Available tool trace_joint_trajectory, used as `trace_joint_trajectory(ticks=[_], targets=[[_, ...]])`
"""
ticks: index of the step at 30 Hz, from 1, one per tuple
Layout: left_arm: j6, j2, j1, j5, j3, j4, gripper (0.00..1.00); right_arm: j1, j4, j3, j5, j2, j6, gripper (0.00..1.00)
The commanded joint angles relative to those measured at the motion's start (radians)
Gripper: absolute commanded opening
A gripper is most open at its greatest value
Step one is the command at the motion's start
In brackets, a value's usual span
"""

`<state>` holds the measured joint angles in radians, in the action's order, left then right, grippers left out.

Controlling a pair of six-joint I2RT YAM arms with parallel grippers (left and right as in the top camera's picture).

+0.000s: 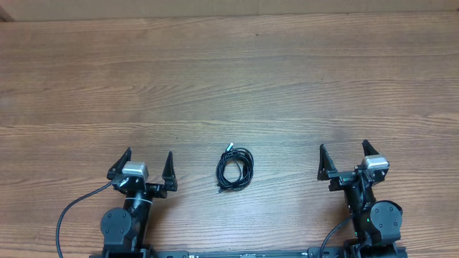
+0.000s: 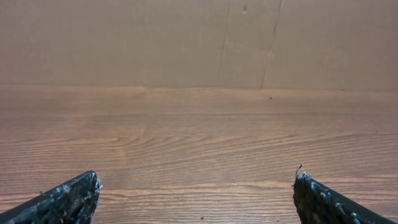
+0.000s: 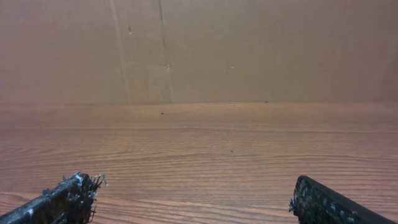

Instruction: Untangle cables

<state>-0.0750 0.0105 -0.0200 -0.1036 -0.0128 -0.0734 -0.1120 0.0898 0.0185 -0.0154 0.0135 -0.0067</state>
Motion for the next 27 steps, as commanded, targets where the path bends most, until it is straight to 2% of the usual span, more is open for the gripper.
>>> trace_joint_trajectory(ticks=[1, 9, 12, 18, 27], targets=[[0.008, -0.006, 0.0, 0.01, 0.008, 0.003, 1.0, 0.001, -0.007, -0.011, -0.006, -0.011, 0.003, 1.0], [0.008, -0.006, 0.0, 0.01, 0.008, 0.003, 0.99, 0.001, -0.007, -0.011, -0.006, -0.011, 0.003, 1.0], [-0.035, -0.006, 0.0, -0.024, 0.008, 0.028, 1.0, 0.001, -0.007, -0.011, -0.006, -0.011, 0.003, 1.0], [-0.038, -0.006, 0.0, -0.128, -0.03, 0.013, 1.0, 0.001, -0.007, -0.011, -0.006, -0.011, 0.003, 1.0], [-0.026, 0.037, 0.0, -0.137, -0.289, -0.244, 1.0, 0.001, -0.007, -0.011, -0.006, -0.011, 0.003, 1.0]])
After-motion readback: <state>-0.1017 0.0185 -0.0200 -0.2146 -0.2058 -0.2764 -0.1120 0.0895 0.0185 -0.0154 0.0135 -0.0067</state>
